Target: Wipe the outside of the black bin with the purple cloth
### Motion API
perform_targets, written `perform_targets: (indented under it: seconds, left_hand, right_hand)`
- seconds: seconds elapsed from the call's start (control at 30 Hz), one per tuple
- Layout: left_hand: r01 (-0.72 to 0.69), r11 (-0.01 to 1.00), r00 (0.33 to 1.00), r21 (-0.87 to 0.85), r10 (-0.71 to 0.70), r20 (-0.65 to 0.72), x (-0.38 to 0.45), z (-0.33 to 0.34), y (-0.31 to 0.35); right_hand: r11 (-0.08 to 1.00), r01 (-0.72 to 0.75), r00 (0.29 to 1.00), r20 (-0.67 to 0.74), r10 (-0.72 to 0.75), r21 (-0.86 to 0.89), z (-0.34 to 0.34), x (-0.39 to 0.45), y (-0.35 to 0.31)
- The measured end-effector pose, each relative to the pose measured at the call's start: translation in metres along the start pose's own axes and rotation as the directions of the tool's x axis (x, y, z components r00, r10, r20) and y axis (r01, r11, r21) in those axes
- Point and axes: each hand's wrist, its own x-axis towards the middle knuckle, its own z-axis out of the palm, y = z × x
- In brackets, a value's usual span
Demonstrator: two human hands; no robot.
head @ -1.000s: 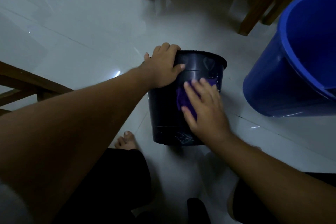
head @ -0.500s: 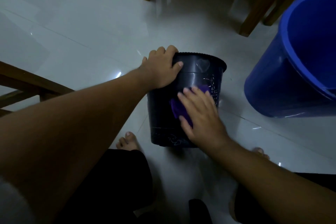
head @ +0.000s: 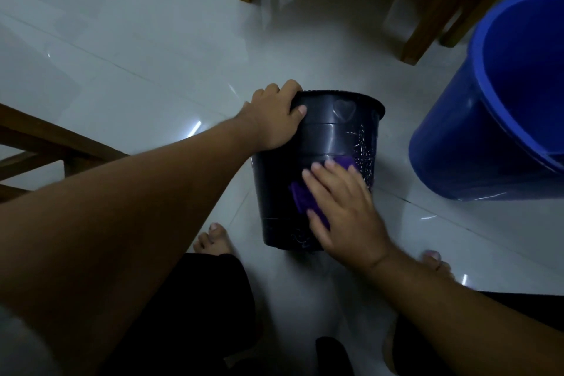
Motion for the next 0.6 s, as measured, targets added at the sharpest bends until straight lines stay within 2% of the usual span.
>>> perform_targets:
  seconds: [0.07,0.13,0.3,0.37,0.5,0.53,0.6]
  left_hand:
    - [-0.013,1.0,1.0,0.002,0.013,0.001,0.0,0.002,0.0]
    - [-0.018,1.0,1.0,0.004,0.018,0.0,-0.001,0.002,-0.002]
    - [-0.041,0.999,0.999,0.008,0.041,-0.023,-0.006,-0.001,-0.005]
    - [-0.057,0.998,0.997,0.017,0.058,-0.048,-0.009,0.001,-0.005]
    - [-0.042,0.999,0.997,0.036,0.044,-0.059,-0.009,0.008,-0.012]
    - [-0.033,0.999,0.998,0.036,0.035,-0.051,-0.009,0.008,-0.012]
    - [-0.022,0.999,0.999,0.039,0.023,-0.038,-0.009,0.007,-0.011]
  right_hand:
    - [0.999,0.049,0.999,0.008,-0.048,-0.012,-0.001,-0.006,0.004]
    - [0.999,0.035,0.999,0.015,-0.034,-0.015,-0.002,0.012,0.01]
    - [0.983,-0.183,0.983,0.012,0.183,0.01,-0.004,0.057,0.012]
    - [0.99,-0.14,0.99,0.004,0.14,0.0,-0.005,0.037,0.004]
    - [0.998,0.065,0.998,0.015,-0.065,-0.019,0.0,0.002,0.0]
    - [0.996,0.081,0.997,0.017,-0.08,-0.027,0.0,0.007,0.004]
    - [0.999,0.018,1.0,0.004,-0.018,-0.027,-0.002,0.028,0.009]
